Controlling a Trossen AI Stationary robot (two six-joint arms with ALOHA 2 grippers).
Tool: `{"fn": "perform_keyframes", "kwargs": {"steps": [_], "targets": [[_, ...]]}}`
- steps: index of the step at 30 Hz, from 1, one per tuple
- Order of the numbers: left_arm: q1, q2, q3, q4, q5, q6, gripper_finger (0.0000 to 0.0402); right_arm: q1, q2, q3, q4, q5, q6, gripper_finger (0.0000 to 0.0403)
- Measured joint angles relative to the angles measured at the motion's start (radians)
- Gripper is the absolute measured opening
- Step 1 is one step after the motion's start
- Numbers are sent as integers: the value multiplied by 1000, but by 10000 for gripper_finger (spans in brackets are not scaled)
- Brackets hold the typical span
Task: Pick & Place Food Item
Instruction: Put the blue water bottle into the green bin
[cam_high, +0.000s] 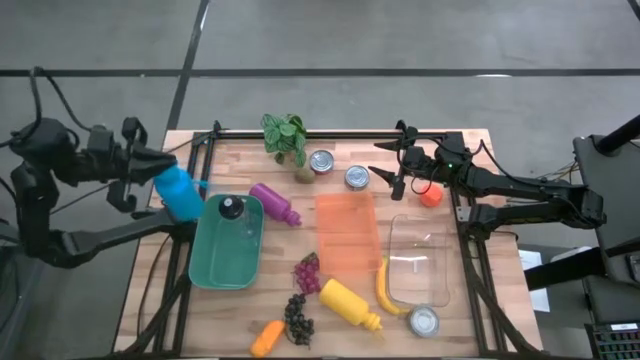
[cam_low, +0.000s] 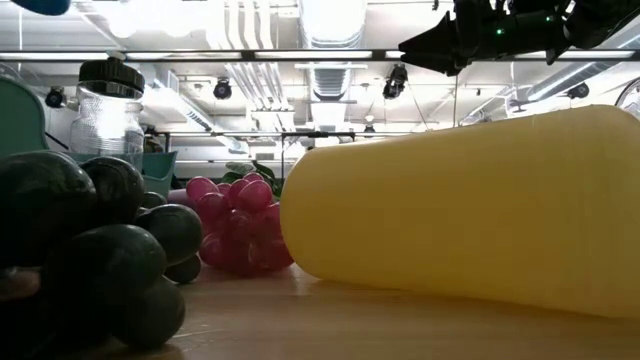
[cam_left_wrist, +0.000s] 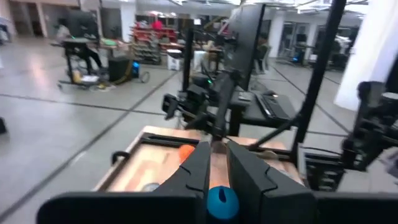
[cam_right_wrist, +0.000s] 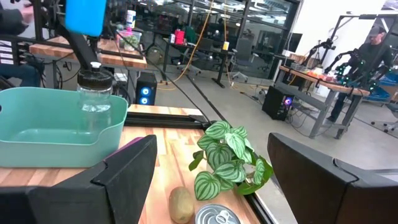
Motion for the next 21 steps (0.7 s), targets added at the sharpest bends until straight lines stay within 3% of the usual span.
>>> {"fn": "perform_keyframes", "kwargs": {"steps": [6, 13, 21], "targets": [[0, -33, -69, -6, 70, -14, 40, 0, 0, 0, 0, 0, 0, 305], [0, -108, -200, 137, 169, -47, 40, 0, 0, 0, 0, 0, 0, 305], [1, -218, -344, 239, 194, -97, 40, 0, 0, 0, 0, 0, 0, 305]]}}
